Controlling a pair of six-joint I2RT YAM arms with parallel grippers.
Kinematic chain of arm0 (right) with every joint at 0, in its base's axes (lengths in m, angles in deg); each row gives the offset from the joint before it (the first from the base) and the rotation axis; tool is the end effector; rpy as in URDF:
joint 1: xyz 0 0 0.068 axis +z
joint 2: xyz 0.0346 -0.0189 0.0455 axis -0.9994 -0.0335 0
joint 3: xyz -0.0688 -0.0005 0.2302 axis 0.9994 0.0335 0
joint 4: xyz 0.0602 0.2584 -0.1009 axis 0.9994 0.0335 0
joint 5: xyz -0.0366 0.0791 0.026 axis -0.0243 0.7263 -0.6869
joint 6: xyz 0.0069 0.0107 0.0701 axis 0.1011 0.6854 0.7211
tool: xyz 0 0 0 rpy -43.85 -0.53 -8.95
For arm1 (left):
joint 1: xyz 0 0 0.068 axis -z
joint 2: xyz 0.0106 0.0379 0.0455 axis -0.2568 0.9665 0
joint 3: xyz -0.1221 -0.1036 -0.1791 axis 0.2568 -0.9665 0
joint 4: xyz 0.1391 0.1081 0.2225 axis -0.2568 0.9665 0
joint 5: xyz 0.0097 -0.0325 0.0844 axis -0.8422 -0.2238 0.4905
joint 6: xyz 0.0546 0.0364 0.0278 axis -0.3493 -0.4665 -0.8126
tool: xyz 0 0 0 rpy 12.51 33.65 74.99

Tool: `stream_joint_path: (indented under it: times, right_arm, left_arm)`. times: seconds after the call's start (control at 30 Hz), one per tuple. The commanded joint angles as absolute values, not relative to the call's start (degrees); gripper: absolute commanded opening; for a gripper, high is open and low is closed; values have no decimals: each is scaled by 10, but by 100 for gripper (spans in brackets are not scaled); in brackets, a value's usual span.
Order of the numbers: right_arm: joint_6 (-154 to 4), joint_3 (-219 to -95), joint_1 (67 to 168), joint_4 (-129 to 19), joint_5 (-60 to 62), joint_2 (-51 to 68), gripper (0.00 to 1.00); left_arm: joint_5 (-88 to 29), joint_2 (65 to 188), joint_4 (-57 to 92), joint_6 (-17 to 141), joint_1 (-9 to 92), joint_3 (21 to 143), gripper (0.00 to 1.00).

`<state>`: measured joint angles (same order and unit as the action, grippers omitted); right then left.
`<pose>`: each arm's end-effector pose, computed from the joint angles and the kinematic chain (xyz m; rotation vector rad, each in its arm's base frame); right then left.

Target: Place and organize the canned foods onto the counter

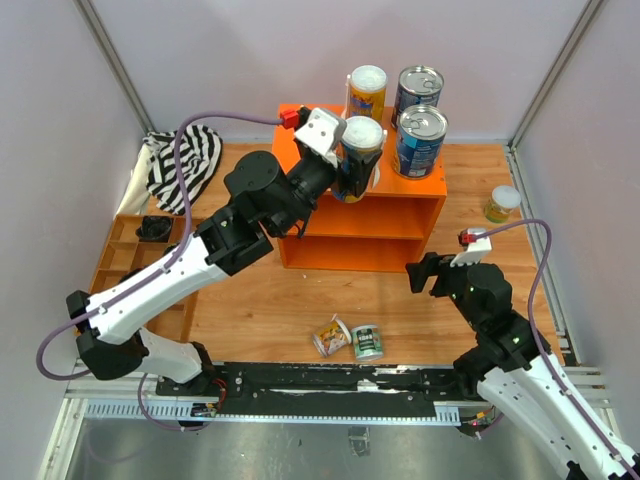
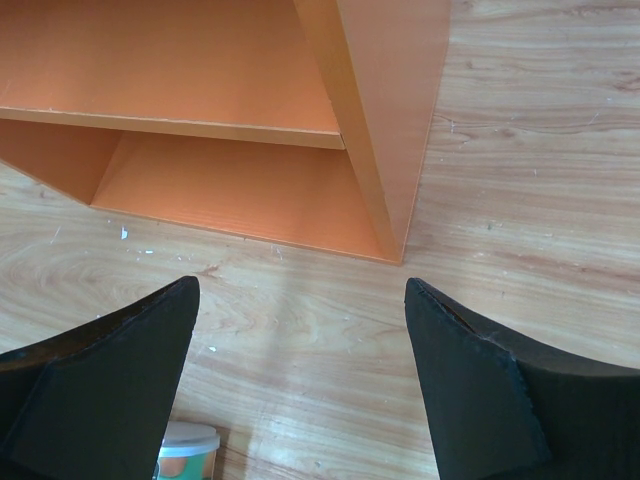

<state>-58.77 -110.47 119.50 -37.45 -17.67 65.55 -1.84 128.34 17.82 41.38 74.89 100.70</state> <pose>0.1767 0.0954 0.2600 -0.0009 1.8258 0.5109 0.1872 -0.2857 0.4937 0.5046 1.2416 -0.5307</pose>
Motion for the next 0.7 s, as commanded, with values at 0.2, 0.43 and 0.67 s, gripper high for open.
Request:
stream_joint_path:
  times: [0.2, 0.43, 0.67]
  right_arm:
    - [-588, -1105, 1206, -396, -174, 639, 84]
    - [-592, -1106, 1206, -404, -176, 628, 84]
    - [-592, -1105, 1206, -411, -175, 622, 84]
  left_arm:
    - [-149, 1290, 57, 501, 663, 1040, 0]
    - [-191, 1301, 32, 549, 620, 1031, 0]
    - [-215, 1316, 17, 567, 603, 1031, 0]
